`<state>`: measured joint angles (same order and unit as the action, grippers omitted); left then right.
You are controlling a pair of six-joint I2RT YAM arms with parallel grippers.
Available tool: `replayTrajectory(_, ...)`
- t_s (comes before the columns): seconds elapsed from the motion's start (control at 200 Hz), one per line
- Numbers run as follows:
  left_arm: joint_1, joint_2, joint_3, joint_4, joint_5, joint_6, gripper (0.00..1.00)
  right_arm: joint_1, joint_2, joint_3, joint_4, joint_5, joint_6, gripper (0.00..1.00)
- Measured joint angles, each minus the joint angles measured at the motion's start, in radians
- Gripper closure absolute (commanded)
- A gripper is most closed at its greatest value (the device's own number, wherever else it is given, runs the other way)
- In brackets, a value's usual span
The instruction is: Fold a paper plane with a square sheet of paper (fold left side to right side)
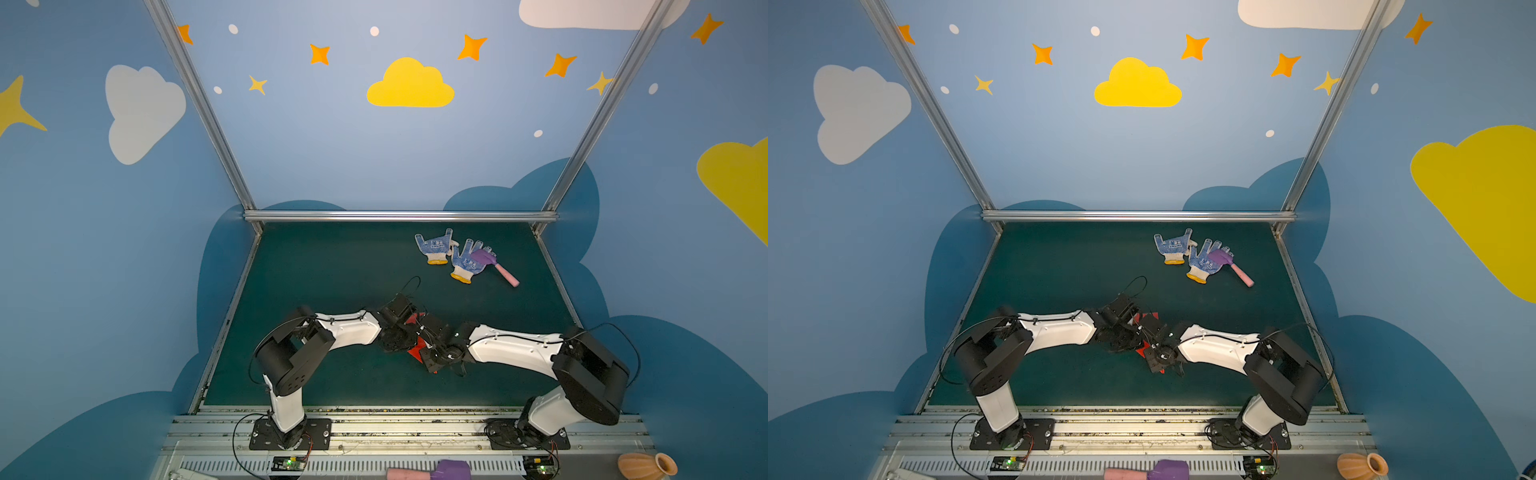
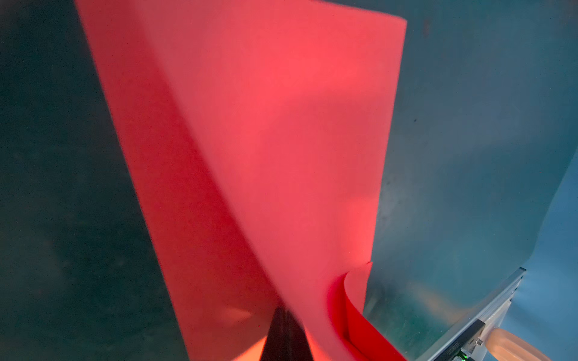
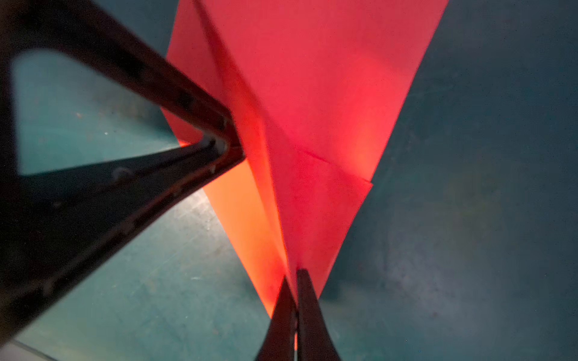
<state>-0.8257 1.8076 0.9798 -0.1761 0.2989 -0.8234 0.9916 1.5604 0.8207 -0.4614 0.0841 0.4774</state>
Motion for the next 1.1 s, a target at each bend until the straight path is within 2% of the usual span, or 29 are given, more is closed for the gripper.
replayTrajectory(0.205,0.0,0.0,0.0,0.0,0.0,0.0,0.96,-0.042,-0.016,-0.042,0.065,-0.079,0.024,1.0)
replayTrajectory(0.496,0.0,0.0,0.0,0.001,0.0,0.0,0.96,-0.208,-0.063,-0.156,0.212,-0.345,0.083,1.0)
replayTrajectory(0.751,0.0,0.0,0.0,0.001,0.0,0.0,0.96,-0.33,-0.014,-0.183,0.267,-0.568,0.111,1.0)
replayTrajectory(1.101,0.0,-0.018,0.0,-0.02,-0.005,0.063,0.96,-0.406,0.059,-0.177,0.274,-0.715,0.117,1.0)
